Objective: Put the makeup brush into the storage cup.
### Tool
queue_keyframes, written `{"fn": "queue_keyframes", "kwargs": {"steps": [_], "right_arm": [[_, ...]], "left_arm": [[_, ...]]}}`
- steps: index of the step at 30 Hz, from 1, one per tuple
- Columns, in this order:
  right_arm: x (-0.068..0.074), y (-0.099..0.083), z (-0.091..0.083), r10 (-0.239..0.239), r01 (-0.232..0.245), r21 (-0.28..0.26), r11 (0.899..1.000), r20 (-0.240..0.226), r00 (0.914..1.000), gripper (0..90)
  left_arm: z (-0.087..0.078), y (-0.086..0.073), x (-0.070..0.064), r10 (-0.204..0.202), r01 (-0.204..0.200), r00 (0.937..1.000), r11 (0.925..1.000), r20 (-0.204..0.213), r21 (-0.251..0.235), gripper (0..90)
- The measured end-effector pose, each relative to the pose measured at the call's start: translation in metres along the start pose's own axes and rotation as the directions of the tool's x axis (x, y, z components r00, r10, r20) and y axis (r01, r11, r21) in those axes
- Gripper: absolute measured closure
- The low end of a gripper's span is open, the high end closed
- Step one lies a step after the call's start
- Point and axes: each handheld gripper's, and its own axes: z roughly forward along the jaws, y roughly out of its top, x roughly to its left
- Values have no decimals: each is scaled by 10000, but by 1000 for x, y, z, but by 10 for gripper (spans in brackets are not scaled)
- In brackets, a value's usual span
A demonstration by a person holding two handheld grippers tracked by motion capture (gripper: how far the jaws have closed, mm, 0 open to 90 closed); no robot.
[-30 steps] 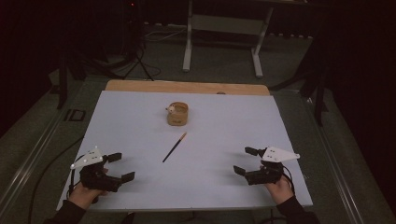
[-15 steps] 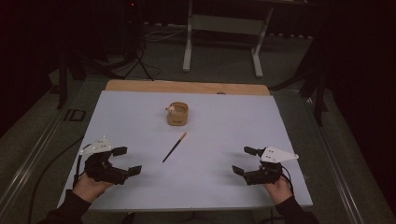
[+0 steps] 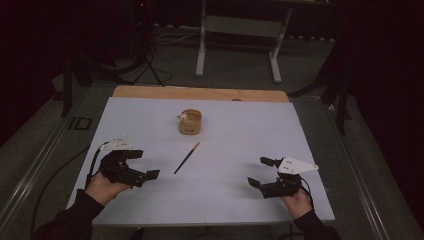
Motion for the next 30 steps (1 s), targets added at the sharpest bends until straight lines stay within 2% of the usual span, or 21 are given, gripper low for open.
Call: {"fn": "queue_keyframes", "kwargs": {"steps": [4,8,12,23,25,30], "right_arm": [[0,0,0,9,-9,-17,10000,-17,10000,130],[0,0,0,-20,20,17,10000,-48,10000,130],[0,1,0,-13,13,-8,10000,-76,10000,130],[0,1,0,2,-2,-40,10000,-93,10000,130],[0,1,0,0,-1,-75,10000,-86,10000,130],[-1,1,0,28,-29,-85,10000,-104,9999,130]], "left_arm": [[6,9,-1,85,-82,9999,9996,-123,263,6],[10,16,0,-12,13,10000,9987,-19,508,7],[16,25,0,76,-64,9999,9952,-123,972,7],[28,46,-1,231,-195,9995,9872,-210,1582,8],[35,52,0,160,-112,9995,9846,-261,1743,8],[48,63,0,283,-212,9991,9765,-304,2143,8]]}}
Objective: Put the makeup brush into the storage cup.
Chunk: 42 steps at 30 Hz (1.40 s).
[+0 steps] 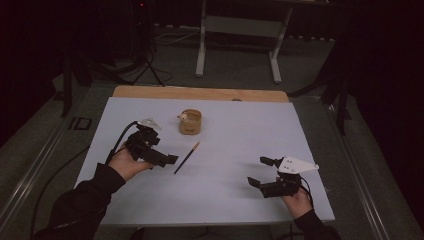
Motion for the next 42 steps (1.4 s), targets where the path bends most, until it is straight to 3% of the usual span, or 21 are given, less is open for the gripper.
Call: {"fn": "queue_keyframes", "kwargs": {"steps": [7,13,20,27,32,42], "right_arm": [[0,0,0,-15,15,-6,10000,-14,10000,131],[0,0,0,-22,22,-21,10000,-21,10000,130],[-1,0,0,-9,9,11,10000,-32,10000,130],[-1,-1,1,4,-4,11,10000,-58,10000,130],[-1,0,0,11,-11,0,10000,-43,10000,130],[-1,0,0,14,-14,-1,10000,-71,10000,130]], "left_arm": [[12,17,-5,318,-313,9995,9980,-86,554,8],[19,28,-5,267,-246,9994,9962,-240,837,8],[27,39,-3,-40,101,9989,9917,-476,1281,19],[41,45,-1,74,69,9980,9746,-631,2240,30],[50,47,2,-90,196,9989,9697,-449,2433,42],[65,55,10,-213,399,9977,9517,-643,3043,124]]}}
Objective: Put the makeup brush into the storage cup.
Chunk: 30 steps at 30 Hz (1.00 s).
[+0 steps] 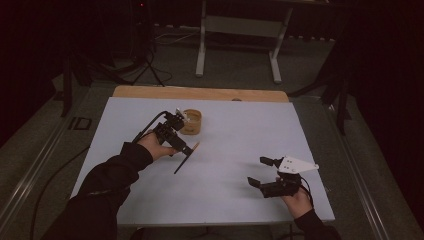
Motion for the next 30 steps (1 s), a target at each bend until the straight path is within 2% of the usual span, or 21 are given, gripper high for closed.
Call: {"fn": "queue_keyframes", "kwargs": {"steps": [7,9,10,17,24,25,30], "right_arm": [[0,0,0,-12,12,-6,10000,4,10000,130],[0,0,0,-14,14,-6,10000,5,10000,130],[0,0,0,-16,16,-9,10000,10,10000,130],[0,0,-1,-13,13,-53,10000,16,10000,131],[0,0,-1,-28,29,-56,10000,15,10000,130],[0,0,0,-7,7,-47,10000,12,10000,130],[0,0,0,-27,27,-60,10000,-4,10000,130]], "left_arm": [[12,8,0,-316,328,9994,9962,-157,801,164],[13,9,0,-306,325,9993,9956,-223,874,184],[16,12,-1,-436,466,9985,9942,-327,968,196],[25,19,-5,-687,768,9956,9877,-630,1364,274],[32,23,-7,-705,829,9936,9856,-878,1472,348],[33,25,-8,-851,966,9929,9845,-828,1467,414],[41,29,-8,-885,1014,9923,9822,-865,1584,452]]}}
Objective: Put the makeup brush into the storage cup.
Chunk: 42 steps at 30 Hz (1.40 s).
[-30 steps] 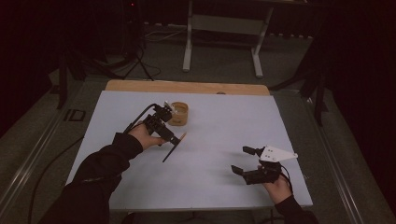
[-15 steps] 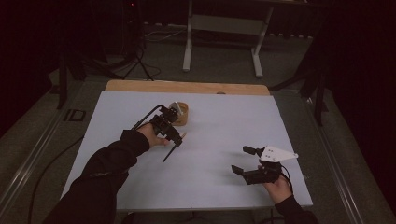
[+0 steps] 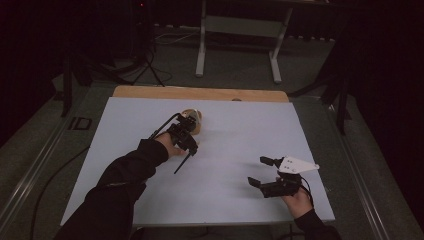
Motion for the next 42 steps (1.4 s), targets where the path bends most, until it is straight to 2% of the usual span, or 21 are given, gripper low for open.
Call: {"fn": "queue_keyframes", "kwargs": {"steps": [5,9,13,21,22,34,42], "right_arm": [[0,0,-1,-31,31,-34,10000,-3,10000,130],[0,0,-1,-36,36,-31,10000,-1,10000,131],[1,1,-1,-84,84,-37,10000,24,10000,131],[2,2,-1,-136,136,-53,9999,6,9999,131],[2,2,-2,-123,123,-64,9999,5,9999,131],[1,1,-1,-117,117,-68,9999,-2,9999,132],[1,1,-1,-123,123,-74,9999,-12,9999,132]], "left_arm": [[10,4,-1,-74,75,10000,9998,-54,197,480],[15,7,1,-135,135,9999,9996,-31,245,542],[24,9,1,-93,100,9994,9997,-323,231,589],[34,14,1,-140,150,9992,9995,-363,280,619],[36,16,1,-97,111,9985,9996,-546,260,622],[45,22,6,-109,136,9980,9990,-623,432,664],[50,23,7,-86,118,9983,9984,-572,544,724]]}}
